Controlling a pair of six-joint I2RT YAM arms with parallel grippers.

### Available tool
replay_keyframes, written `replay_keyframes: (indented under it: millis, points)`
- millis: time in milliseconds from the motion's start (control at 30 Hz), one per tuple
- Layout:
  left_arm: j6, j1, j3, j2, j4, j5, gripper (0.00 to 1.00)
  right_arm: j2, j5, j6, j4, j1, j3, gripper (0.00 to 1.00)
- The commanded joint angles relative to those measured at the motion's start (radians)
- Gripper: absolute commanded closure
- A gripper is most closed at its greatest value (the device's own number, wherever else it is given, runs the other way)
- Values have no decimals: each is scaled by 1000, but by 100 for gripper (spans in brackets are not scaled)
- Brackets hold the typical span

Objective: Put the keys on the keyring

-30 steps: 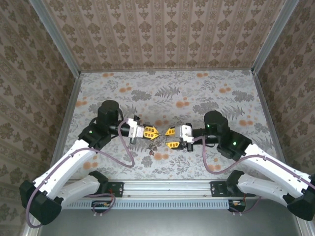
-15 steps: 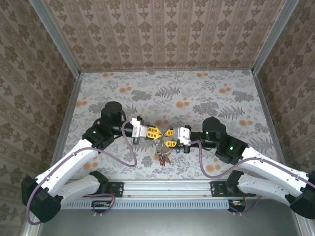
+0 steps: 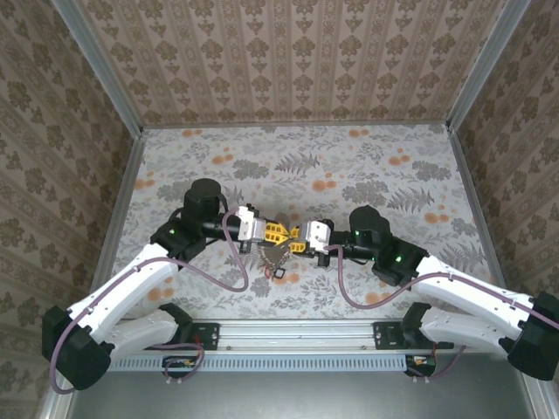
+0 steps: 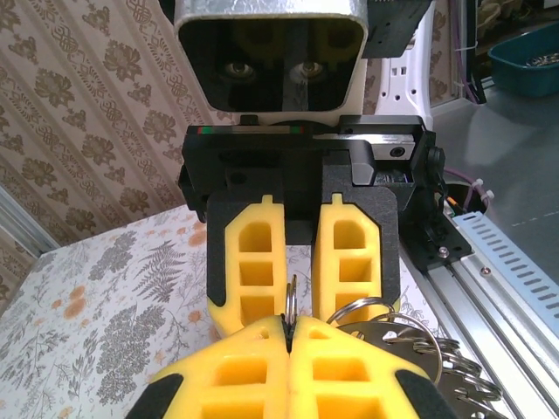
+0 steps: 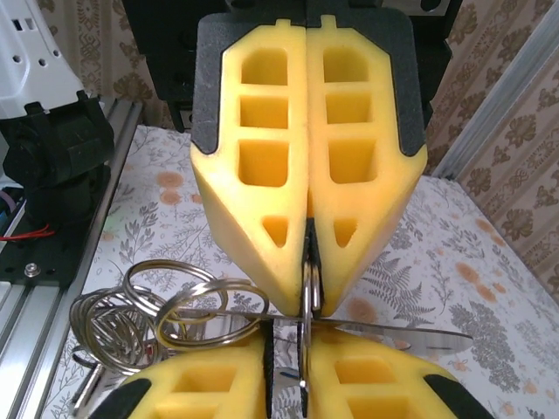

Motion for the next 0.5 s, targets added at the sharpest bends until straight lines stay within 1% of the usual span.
replay_keyframes:
  millis: [0,67,233,467]
  points:
    - [16,1,11,-9,-8,15,100,3,-12,-9,65,0,49,80]
    - [20,9,8,-12,-17,18,100,0,-10,-8,63,-4,48,77]
    - [26,20,7,-18,-28,21,100,-14,-8,-8,50,-15,46,75]
    - [31,20,9,-9,-31,29,100,-37,-18,7,38,-32,46,80]
